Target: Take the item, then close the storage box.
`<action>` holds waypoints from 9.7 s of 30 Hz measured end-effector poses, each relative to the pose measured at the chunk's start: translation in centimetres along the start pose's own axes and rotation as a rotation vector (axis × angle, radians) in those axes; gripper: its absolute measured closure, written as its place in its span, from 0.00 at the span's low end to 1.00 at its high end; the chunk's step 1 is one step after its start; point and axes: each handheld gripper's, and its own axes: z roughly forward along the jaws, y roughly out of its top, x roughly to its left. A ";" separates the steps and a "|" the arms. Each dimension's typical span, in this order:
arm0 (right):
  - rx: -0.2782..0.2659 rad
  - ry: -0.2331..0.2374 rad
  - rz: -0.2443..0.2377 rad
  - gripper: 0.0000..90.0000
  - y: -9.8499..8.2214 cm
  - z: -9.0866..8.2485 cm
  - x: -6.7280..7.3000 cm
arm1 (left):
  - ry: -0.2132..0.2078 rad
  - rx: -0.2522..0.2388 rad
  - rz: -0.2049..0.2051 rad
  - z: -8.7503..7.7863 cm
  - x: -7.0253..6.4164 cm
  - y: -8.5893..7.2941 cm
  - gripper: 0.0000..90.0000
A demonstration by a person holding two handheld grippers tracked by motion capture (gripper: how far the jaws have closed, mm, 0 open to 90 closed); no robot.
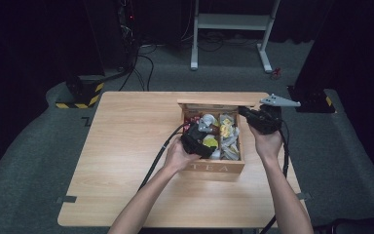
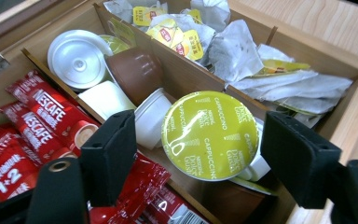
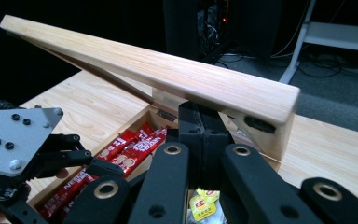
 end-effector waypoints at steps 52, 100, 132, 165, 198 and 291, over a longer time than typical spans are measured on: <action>0.043 0.028 -0.011 1.00 0.0 0.8 -0.1 | -0.056 -0.056 -0.059 -3.0 1.1 -0.5 0.43; 0.042 0.050 -0.023 1.00 -0.3 1.2 1.1 | 0.007 -0.267 -0.292 -14.3 7.0 -8.1 0.43; 0.033 0.060 -0.017 1.00 -1.1 1.2 1.2 | 0.179 -0.224 -0.388 -15.1 9.7 -13.1 0.43; 0.059 0.043 -0.020 1.00 -1.1 1.0 1.4 | 0.239 -0.079 -0.401 -7.9 9.7 -16.2 0.43; 0.047 0.052 -0.011 1.00 -1.6 0.7 1.3 | 0.203 -0.169 -0.371 -9.6 8.6 -15.0 0.29; 0.097 0.069 0.023 0.99 -11.3 -0.2 2.3 | 0.425 -0.031 -0.468 -12.1 9.8 -25.3 0.28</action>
